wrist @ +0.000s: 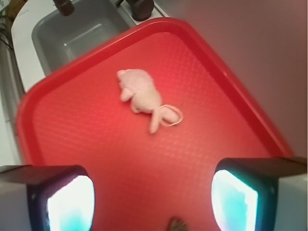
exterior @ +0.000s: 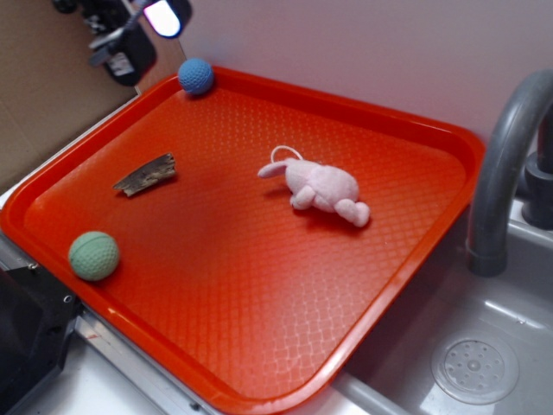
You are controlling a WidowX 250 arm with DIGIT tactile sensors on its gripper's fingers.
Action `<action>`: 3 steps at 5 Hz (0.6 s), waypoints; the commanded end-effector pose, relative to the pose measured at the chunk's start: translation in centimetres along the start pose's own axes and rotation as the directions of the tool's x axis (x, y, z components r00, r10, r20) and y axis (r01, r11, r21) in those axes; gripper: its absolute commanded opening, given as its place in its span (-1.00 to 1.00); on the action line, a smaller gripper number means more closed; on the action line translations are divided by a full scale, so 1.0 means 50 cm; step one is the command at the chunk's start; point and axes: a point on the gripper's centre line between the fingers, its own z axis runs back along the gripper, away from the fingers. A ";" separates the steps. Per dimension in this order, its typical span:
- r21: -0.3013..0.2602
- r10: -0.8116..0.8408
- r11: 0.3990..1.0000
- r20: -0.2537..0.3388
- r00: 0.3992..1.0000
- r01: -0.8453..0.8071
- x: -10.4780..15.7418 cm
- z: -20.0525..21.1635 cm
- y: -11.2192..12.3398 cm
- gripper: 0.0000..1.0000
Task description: Grab the pink bunny.
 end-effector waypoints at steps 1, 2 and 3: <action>-0.040 -0.283 0.959 -0.047 0.958 0.282 0.099 -0.097 -0.026 1.00; -0.037 -0.284 0.959 -0.081 0.956 0.282 0.107 -0.137 -0.031 1.00; -0.040 -0.300 0.954 -0.123 0.946 0.297 0.108 -0.181 -0.035 1.00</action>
